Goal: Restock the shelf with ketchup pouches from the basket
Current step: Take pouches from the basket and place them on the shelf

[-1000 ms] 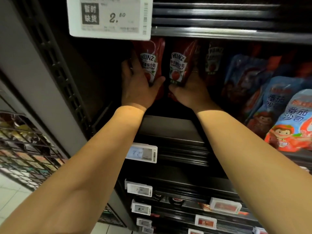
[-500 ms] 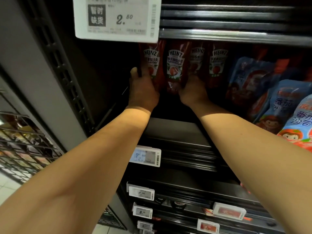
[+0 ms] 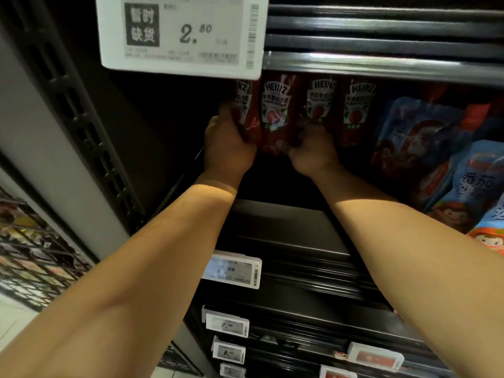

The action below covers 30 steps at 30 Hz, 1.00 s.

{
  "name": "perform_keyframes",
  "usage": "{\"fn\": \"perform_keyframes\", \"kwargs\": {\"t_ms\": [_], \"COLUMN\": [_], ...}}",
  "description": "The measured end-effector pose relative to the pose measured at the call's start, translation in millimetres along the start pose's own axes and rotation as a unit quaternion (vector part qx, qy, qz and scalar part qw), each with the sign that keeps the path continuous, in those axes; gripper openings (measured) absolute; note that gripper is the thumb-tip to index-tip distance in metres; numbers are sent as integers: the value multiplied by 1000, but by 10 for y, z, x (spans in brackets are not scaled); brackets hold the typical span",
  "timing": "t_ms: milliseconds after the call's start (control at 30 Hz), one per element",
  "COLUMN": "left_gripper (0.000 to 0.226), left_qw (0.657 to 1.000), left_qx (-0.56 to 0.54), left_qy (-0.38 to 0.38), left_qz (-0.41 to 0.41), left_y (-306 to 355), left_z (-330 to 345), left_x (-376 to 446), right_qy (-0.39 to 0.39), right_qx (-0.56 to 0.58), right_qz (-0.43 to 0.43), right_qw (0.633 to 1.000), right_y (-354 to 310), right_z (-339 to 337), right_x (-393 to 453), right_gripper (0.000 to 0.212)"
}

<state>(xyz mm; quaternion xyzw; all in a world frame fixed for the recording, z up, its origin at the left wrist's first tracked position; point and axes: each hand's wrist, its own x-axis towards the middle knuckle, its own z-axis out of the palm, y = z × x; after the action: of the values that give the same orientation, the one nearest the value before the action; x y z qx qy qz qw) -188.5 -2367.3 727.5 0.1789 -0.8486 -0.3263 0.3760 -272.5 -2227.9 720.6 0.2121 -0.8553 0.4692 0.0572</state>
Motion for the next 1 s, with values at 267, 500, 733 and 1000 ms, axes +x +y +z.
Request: {"fn": "perform_keyframes", "kwargs": {"t_ms": [267,500,733,1000], "left_gripper": [64,69,71,66], "left_qw": [999,997,998,1000], "left_qx": [46,74,58,2], "left_qy": [19,21,4,-30], "left_qz": [16,9,0,7], "left_y": [44,28,55,70], "left_z": [-55,-29,-66,-304], "left_x": [-32,-13,-32,-285], "right_qy": [36,38,30,-2], "right_qx": [-9,-63,-91,-156], "right_qz": [-32,-35,-53,-44], "right_qw": [999,997,994,987], "right_y": [-47,-58,-30,-39], "right_z": [-18,-17,-21,-204], "right_x": [-135,-92,-85,-348], "right_gripper": [46,35,35,32]}}
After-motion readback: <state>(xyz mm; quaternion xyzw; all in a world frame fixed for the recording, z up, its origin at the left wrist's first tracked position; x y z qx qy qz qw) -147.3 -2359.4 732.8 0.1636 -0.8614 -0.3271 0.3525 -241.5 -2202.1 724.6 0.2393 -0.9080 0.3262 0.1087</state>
